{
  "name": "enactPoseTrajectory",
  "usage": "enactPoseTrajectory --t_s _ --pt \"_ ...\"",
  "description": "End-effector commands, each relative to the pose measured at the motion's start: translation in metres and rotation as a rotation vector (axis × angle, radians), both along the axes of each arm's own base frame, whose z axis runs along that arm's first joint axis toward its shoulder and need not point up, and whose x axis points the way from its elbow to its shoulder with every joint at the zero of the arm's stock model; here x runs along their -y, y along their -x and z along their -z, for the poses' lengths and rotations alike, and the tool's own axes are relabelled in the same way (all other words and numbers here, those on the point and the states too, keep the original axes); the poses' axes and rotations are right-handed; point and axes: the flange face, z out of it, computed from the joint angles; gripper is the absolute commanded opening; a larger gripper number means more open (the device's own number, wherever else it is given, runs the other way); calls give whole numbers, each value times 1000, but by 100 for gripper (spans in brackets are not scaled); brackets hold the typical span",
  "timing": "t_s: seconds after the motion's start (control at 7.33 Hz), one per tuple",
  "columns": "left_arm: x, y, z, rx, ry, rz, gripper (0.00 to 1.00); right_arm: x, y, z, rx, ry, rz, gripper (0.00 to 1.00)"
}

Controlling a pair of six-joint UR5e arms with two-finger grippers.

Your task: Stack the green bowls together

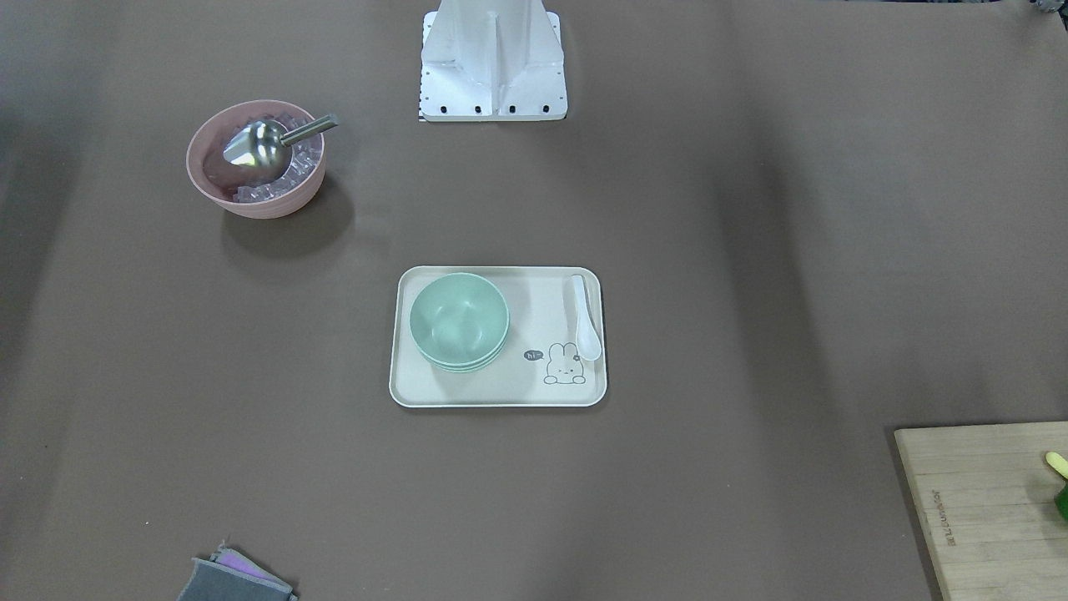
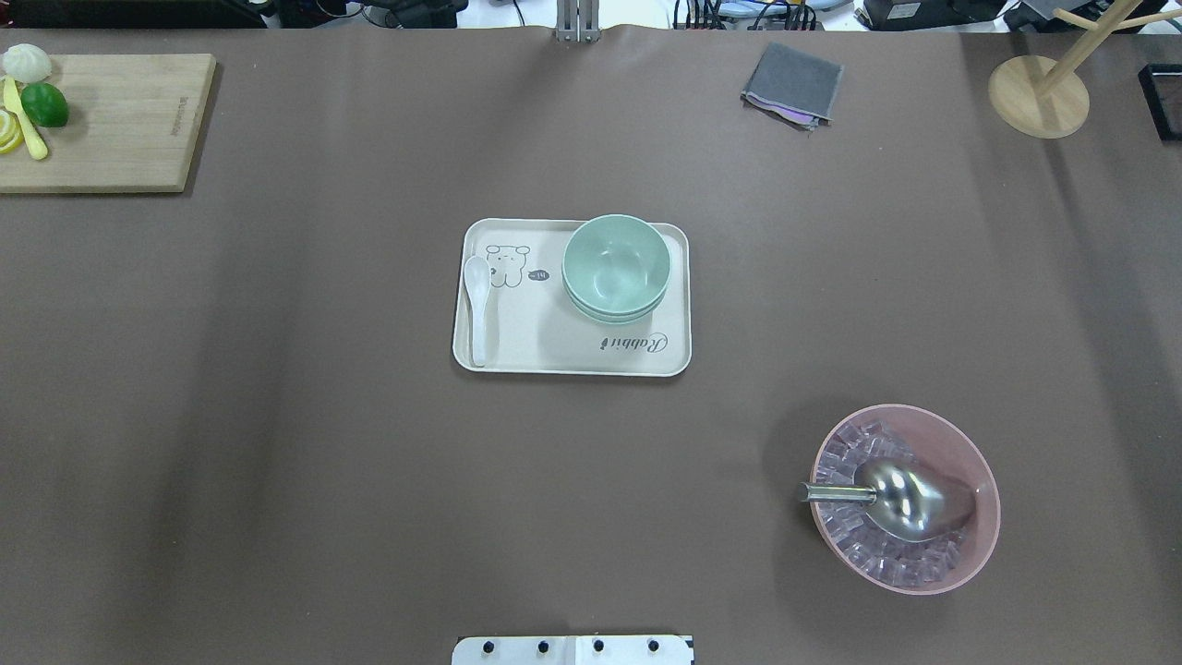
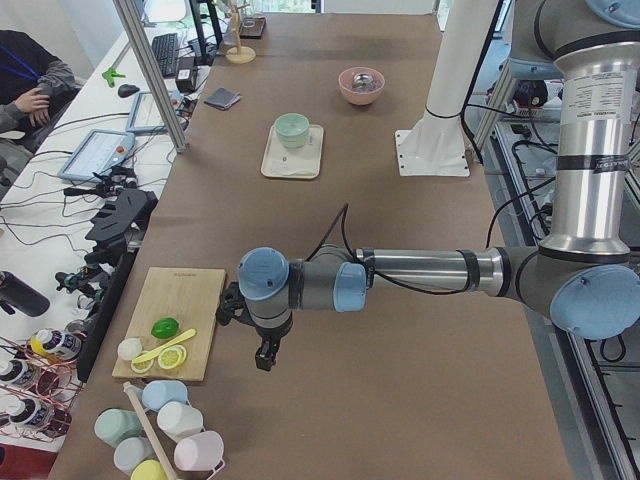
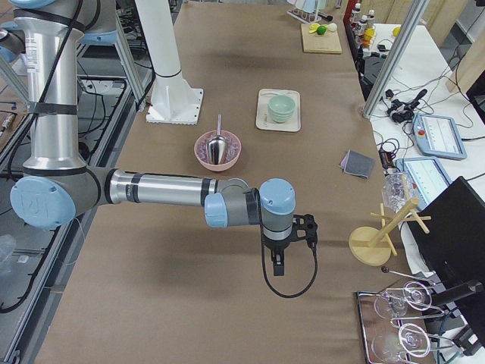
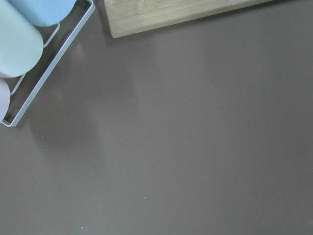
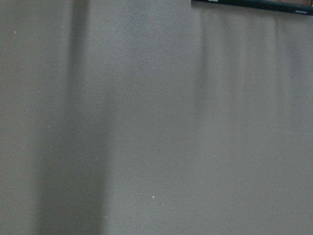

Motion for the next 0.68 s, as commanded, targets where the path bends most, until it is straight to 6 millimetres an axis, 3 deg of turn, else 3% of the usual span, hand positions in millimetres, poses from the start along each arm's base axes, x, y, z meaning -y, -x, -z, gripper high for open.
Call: enactPoseTrajectory --t_s 0.0,0.55 --pt "-13 0 2 0 -6 2 99 -2 1 -3 4 3 1 100" --pt "-14 0 0 0 -4 1 99 -7 2 -8 12 5 9 100"
